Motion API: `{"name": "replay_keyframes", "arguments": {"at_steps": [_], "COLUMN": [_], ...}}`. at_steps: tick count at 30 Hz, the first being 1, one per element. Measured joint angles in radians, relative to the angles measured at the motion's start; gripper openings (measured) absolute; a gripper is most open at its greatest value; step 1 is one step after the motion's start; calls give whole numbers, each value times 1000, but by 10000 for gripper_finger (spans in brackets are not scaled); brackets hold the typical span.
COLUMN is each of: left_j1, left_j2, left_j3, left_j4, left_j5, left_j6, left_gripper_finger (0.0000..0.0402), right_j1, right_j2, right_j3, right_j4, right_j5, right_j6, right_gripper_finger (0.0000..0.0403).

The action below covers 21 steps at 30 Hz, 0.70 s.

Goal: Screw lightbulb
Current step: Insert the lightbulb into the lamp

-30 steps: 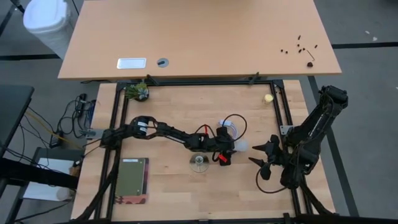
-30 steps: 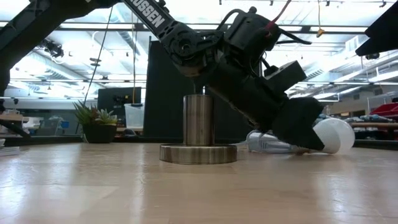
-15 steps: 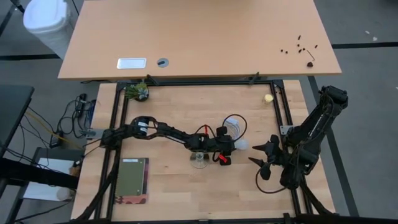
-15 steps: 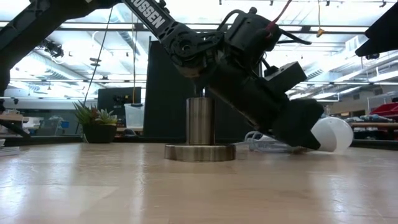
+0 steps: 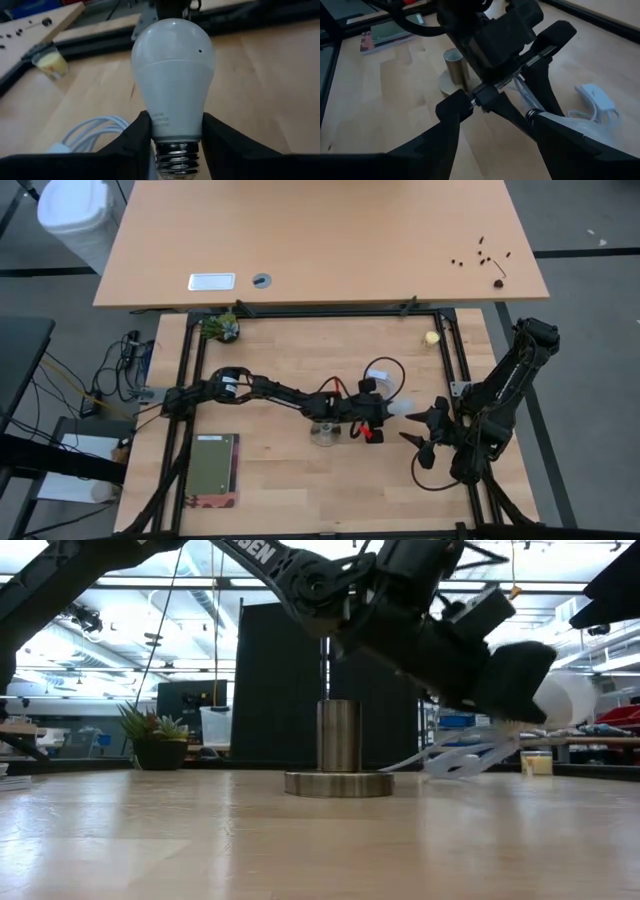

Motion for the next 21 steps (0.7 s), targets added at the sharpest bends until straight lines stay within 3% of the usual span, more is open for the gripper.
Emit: {"name": "replay_keyframes", "arguments": {"at_steps": [6,11,21], "left_j1": [0,0,-1], "left_j2": [0,0,0], "left_j3": [75,176,355], "left_j4": [-117,-336,-695], "left_j5": [-53,-73,-32], "left_j6": [23,60,71], "left_gripper_finger": [150,151,152], "right_j1": [0,0,1], "right_j2": [0,0,-5], "right_j3": [0,0,0], "right_j4": [-1,-1,-20], "right_j5": [21,22,21], "right_j6": [-1,0,-2], "right_gripper_finger": [263,263,263]}}
